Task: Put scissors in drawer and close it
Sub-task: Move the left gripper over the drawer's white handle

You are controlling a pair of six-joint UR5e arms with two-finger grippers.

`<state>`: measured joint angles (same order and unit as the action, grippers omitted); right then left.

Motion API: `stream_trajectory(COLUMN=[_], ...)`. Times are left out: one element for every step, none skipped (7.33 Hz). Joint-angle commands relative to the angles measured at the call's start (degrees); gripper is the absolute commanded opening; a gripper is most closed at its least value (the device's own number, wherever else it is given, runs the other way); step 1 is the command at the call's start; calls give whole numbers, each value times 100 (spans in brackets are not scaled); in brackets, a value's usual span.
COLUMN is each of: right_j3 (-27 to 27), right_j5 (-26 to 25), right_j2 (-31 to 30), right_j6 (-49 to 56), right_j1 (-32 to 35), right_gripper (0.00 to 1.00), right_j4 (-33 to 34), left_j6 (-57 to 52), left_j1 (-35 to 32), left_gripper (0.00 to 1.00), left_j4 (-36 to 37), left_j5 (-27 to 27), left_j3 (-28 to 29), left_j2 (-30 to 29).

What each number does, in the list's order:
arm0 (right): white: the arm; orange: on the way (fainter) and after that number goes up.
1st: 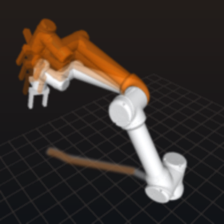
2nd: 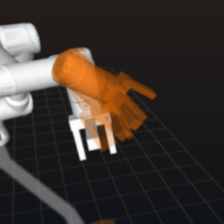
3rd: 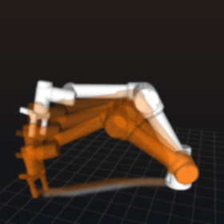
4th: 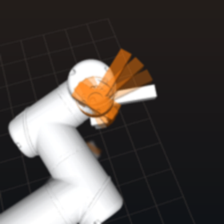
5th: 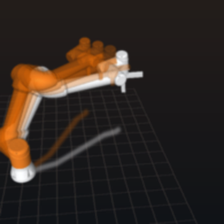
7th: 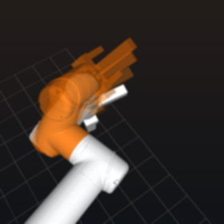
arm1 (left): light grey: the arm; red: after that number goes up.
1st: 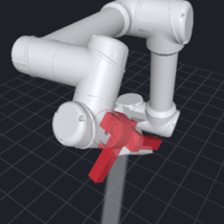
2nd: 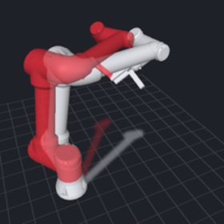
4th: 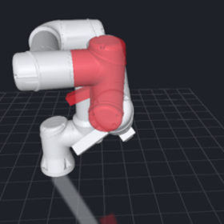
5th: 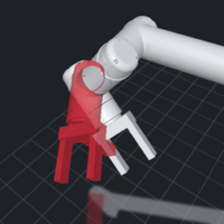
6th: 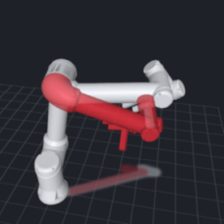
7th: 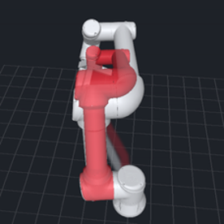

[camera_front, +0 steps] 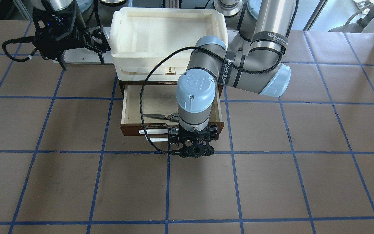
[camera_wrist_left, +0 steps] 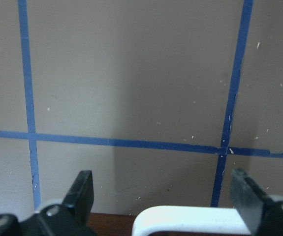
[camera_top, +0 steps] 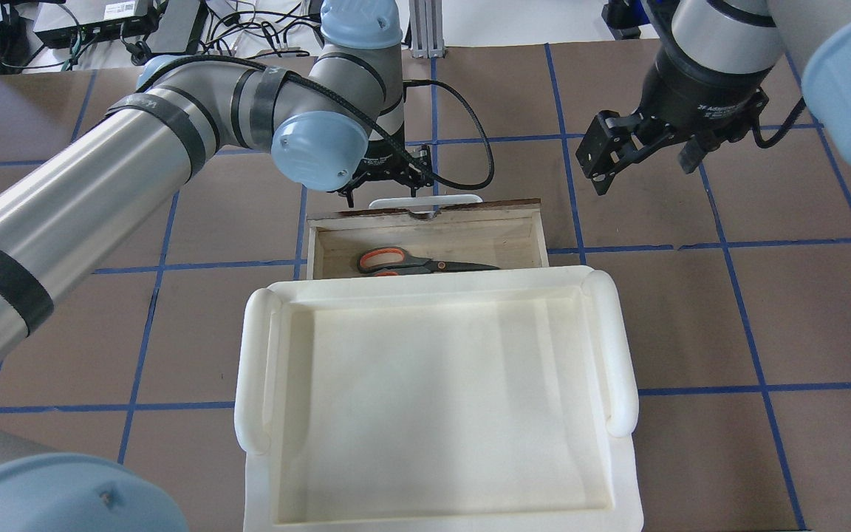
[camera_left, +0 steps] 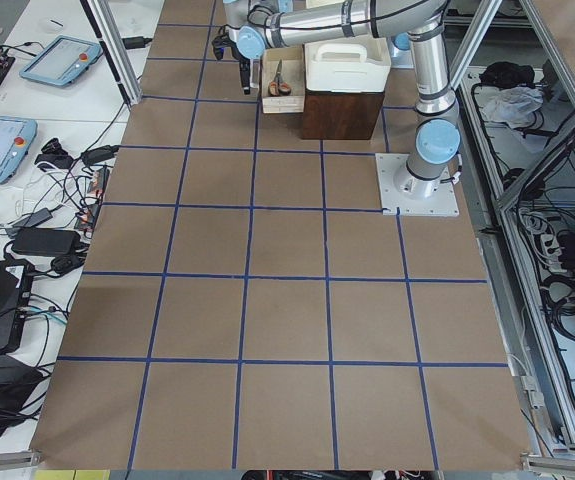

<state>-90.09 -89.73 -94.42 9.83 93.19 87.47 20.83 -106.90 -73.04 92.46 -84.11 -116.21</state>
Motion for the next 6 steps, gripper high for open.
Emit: stream_trajectory(right_j3=[0, 0, 0, -9, -9, -9], right_j5=[8, 8, 8, 17, 17, 8], right_j2=[11, 11, 11, 20, 20, 20], right_j6=[54, 54, 54, -7, -42, -373], right_j1=[-2, -2, -2, -2, 6, 6], right_gripper=[100, 100, 100, 100, 100, 100], right_j4=[25, 25, 16, 33, 33, 33], left_j6=[0, 0, 0, 0, 17, 18], left_j1=[12, 12, 20, 20, 12, 29], left_gripper=[100, 100, 100, 100, 100, 100], left_j4=[-236, -333, -403, -569, -693, -790], left_j5=[-62, -62, -71, -62, -79, -79], left_j3=[18, 18, 18, 18, 18, 18], left_j2=[72, 90, 108, 125, 125, 125])
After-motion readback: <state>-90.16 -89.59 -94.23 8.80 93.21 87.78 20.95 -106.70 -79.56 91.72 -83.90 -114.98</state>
